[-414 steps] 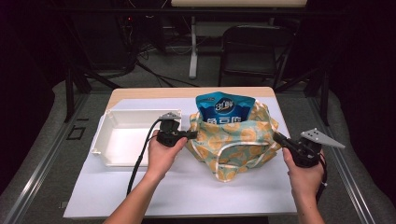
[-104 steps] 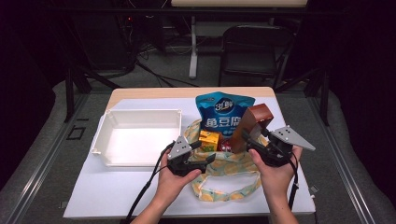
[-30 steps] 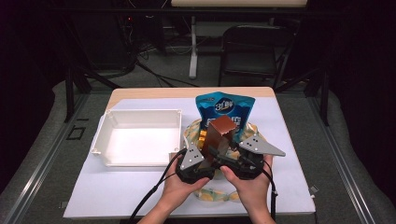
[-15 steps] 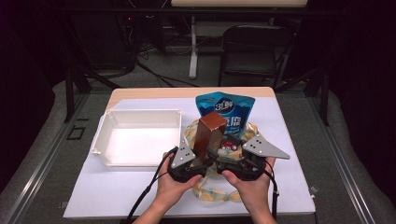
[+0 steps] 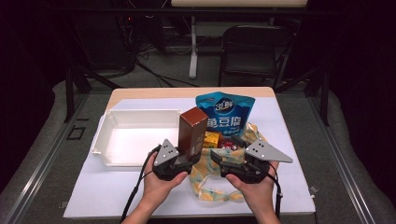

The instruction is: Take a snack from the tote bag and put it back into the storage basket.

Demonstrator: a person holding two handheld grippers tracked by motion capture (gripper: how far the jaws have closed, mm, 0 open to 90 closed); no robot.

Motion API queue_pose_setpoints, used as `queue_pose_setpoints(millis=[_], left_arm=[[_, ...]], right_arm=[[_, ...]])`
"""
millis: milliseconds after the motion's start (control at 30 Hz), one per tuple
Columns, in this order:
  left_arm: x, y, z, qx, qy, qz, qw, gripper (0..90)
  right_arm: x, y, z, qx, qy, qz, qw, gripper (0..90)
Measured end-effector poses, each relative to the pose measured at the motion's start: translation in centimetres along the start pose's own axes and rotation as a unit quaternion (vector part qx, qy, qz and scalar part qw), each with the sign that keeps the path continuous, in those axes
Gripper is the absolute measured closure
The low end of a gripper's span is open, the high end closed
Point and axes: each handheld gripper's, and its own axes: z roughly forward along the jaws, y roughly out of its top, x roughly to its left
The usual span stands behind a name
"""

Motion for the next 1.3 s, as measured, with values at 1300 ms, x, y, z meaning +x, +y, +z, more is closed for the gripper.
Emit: queue_pose_setpoints(millis=[1300], left_arm=[[9.1, -4.6, -4.1, 0.103, 0.133, -0.077, 0.9826, 44.8]], right_arm=[[-4.3, -4.5, -2.3, 0.028, -0.059, 0.016, 0.9977, 21.2]])
